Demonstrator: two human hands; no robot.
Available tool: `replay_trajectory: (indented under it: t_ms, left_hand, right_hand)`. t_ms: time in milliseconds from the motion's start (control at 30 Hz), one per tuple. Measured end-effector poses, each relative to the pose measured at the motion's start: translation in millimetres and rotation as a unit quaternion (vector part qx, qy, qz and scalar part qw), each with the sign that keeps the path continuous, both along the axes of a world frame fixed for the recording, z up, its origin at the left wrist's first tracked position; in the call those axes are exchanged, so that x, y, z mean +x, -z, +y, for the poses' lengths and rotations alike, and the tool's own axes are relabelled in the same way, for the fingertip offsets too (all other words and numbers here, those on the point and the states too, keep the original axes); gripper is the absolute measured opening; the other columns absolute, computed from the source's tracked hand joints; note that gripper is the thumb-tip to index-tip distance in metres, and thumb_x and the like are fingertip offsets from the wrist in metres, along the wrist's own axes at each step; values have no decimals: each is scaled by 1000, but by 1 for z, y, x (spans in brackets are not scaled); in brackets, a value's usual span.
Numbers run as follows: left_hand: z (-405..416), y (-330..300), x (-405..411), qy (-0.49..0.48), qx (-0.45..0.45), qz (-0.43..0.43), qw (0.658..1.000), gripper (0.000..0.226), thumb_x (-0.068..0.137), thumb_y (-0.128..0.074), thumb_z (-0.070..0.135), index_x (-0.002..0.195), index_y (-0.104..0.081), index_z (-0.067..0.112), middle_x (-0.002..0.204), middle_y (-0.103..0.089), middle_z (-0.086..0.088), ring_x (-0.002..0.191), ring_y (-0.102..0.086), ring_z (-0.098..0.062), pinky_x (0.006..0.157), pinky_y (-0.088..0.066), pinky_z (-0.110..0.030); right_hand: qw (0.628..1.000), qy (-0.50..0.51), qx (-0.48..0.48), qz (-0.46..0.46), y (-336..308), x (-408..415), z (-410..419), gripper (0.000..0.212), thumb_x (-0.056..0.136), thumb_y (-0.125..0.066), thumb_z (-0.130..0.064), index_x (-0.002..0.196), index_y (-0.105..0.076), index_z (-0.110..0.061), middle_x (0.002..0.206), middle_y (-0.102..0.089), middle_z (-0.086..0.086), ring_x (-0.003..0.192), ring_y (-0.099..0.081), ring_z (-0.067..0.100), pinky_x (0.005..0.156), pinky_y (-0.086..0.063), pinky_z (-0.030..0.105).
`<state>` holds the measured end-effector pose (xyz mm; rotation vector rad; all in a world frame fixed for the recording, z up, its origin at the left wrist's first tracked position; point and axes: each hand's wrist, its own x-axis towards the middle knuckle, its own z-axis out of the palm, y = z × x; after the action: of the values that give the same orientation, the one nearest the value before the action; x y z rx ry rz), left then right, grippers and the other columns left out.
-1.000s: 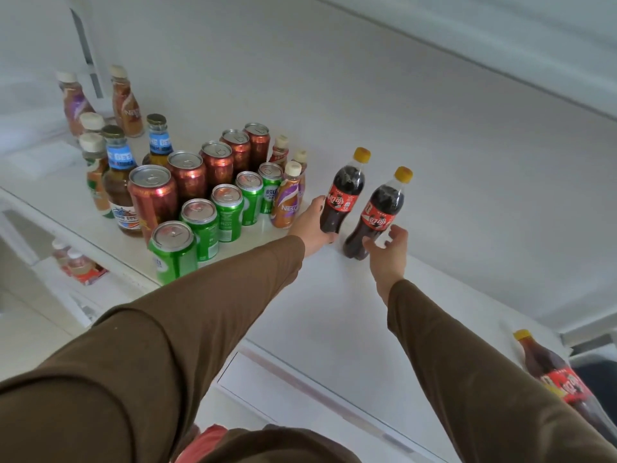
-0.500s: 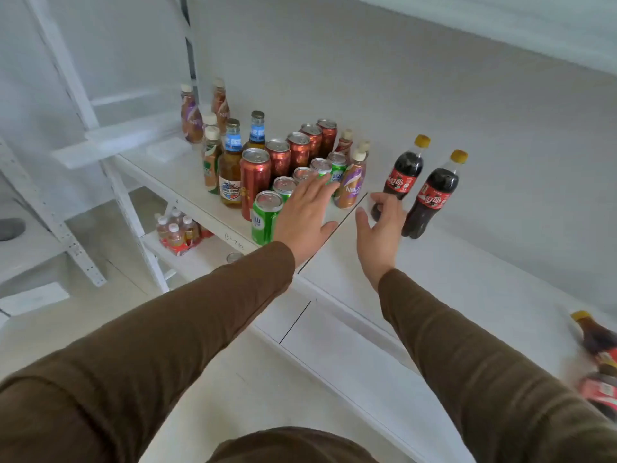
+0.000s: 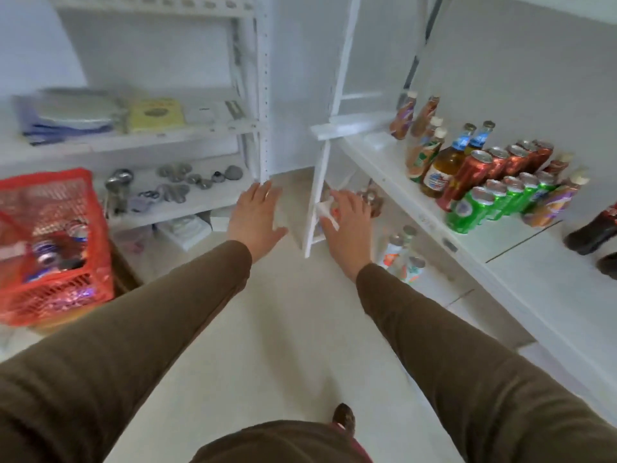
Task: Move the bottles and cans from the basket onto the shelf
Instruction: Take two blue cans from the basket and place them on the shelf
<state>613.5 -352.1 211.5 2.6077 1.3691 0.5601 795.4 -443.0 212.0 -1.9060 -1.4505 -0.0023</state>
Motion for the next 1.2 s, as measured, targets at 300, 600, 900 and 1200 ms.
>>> replay_trajectory:
  t_ms: [300, 600, 900, 1200]
  left_hand:
    - [50, 24, -241, -185, -45, 10, 982, 81, 86, -72, 38, 153, -32, 17, 161, -28, -10, 148, -24, -32, 121, -20, -46]
    - [141, 79, -407, -313, -151, -25, 937, 80, 86, -72, 37, 153, -31, 20, 161, -30, -9, 147, -26, -32, 119, -25, -48]
    - [214, 138, -526, -413, -266, -119, 863, 82, 87, -72, 46, 153, -29, 24, 156, -38, -6, 138, -42, -30, 110, -37, -48]
    - [322, 189, -581, -378, -354, -242, 821, 65, 92, -69, 30, 148, -40, 12, 148, -49, -11, 132, -48, -28, 95, -30, -25]
  right_hand:
    - [978, -197, -60, -3, 24, -227, 120, 56, 94, -63, -31, 147, -44, -25, 154, -38, 1, 138, -33, 25, 112, -29, 42]
    - [939, -293, -149, 104, 85, -383, 262, 56, 92, -65, -25, 144, -46, -17, 147, -45, 5, 137, -36, 22, 115, -31, 39]
    - [896, -286, -248, 234, 131, -511, 365, 55, 93, -67, -22, 145, -46, -18, 142, -49, 2, 127, -48, 15, 109, -41, 35]
    - [876, -210, -337, 274, 171, -579, 463, 66, 97, -62, -30, 155, -32, -18, 158, -39, 1, 141, -40, 19, 117, -33, 41]
